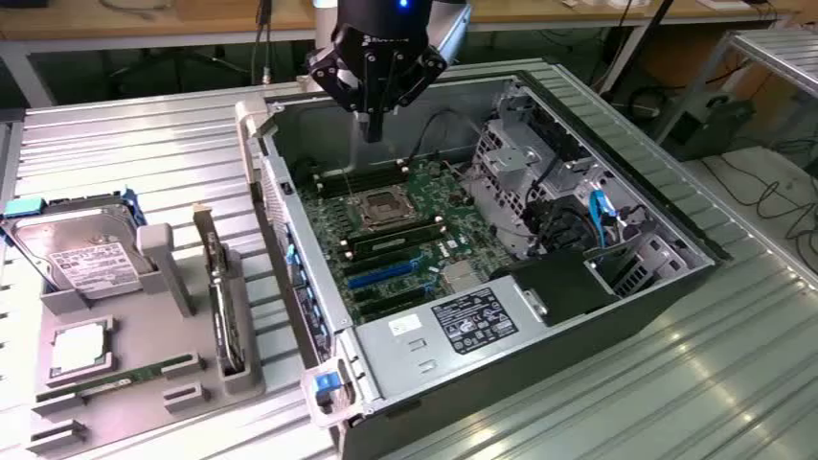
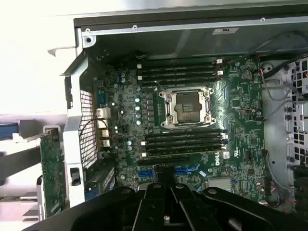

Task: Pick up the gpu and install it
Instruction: 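Reach for the gpu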

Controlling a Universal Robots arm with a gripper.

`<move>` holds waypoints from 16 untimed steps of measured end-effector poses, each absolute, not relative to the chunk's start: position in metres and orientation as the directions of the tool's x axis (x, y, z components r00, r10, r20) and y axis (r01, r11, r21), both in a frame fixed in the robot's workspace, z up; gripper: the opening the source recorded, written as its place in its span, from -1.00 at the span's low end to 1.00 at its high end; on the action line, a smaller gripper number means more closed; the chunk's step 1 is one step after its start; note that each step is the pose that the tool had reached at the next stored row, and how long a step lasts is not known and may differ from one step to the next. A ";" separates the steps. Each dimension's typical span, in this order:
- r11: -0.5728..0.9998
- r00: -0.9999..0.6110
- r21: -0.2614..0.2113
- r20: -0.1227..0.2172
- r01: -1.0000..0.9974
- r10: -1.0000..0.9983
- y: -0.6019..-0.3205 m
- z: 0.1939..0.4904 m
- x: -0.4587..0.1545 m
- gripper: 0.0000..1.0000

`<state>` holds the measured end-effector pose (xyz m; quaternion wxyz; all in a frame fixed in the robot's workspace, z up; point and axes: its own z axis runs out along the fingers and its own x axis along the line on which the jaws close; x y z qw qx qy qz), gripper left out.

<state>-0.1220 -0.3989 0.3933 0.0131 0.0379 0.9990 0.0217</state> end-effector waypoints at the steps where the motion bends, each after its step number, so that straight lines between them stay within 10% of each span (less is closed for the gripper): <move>1: 0.996 -0.997 0.044 -0.024 0.075 0.076 -0.399 0.393 -0.122 -0.79; 16: 0.996 -0.997 0.044 -0.024 0.075 0.076 -0.399 0.393 -0.130 -0.79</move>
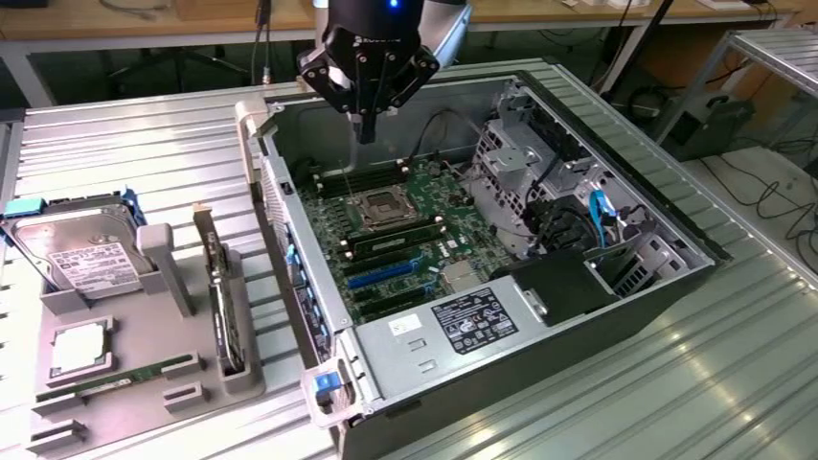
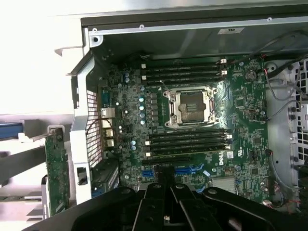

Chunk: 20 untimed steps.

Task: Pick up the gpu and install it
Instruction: 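Reach for the gpu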

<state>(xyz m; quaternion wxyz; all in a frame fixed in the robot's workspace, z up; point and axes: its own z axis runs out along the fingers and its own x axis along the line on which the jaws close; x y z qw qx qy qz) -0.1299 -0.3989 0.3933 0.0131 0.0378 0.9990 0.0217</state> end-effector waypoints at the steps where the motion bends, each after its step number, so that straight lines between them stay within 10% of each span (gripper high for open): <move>1: 0.996 -0.997 0.044 -0.024 0.075 0.076 -0.399 0.393 -0.130 -0.79; 20: 0.996 -0.997 0.044 -0.024 0.075 0.076 -0.399 0.393 -0.137 -0.79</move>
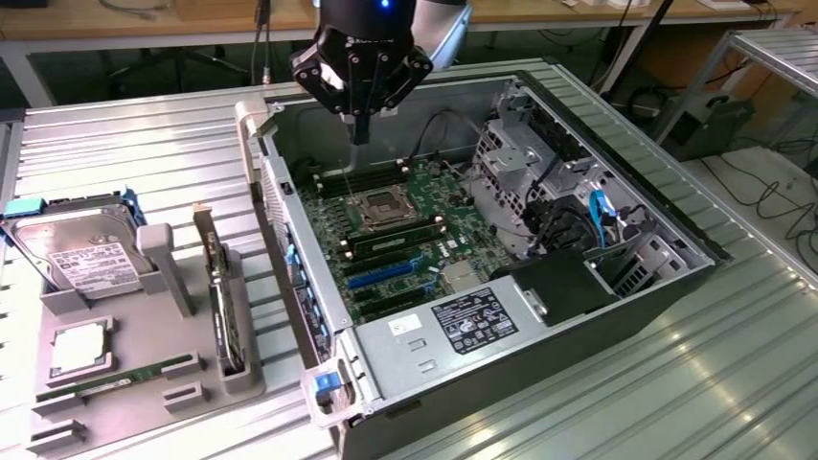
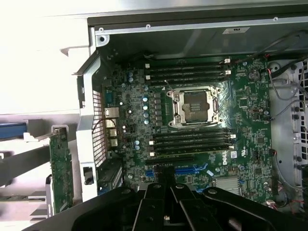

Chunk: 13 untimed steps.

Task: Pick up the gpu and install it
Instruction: 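Reach for the gpu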

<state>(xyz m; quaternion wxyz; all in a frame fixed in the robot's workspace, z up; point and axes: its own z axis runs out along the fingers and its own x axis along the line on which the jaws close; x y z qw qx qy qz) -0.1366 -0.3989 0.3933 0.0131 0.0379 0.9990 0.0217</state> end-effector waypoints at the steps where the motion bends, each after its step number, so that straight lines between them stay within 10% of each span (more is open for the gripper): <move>1: 0.996 -0.997 0.044 -0.024 0.075 0.076 -0.399 0.393 -0.137 -0.79; 13: 0.996 -0.997 0.044 -0.024 0.075 0.076 -0.399 0.393 -0.142 -0.79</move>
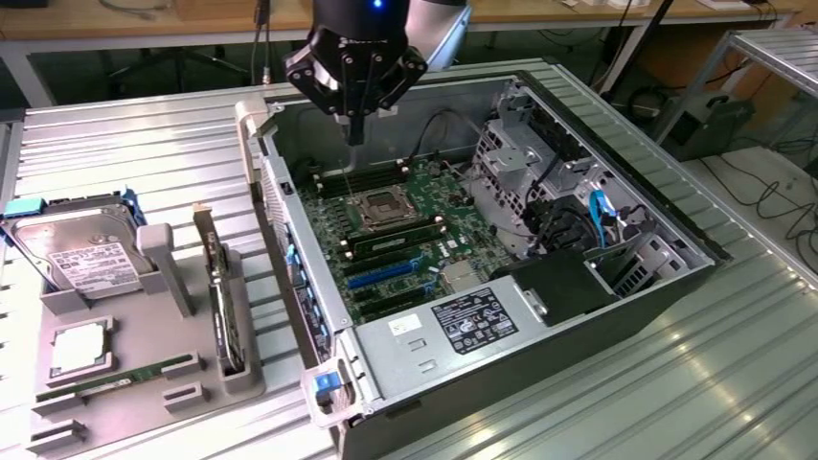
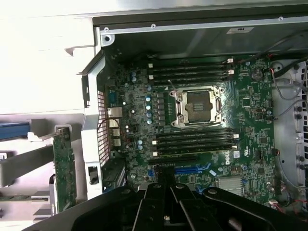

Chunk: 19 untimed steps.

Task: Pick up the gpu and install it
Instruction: 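Reach for the gpu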

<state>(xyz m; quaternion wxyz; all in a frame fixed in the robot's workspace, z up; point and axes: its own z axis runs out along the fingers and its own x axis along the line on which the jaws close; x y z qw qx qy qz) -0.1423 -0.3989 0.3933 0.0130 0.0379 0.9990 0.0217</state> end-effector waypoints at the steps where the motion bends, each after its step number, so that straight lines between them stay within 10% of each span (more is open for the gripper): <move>1: 0.996 -0.997 0.044 -0.024 0.075 0.076 -0.399 0.393 -0.143 -0.79; 19: 0.996 -0.997 0.044 -0.024 0.075 0.076 -0.399 0.393 -0.152 -0.79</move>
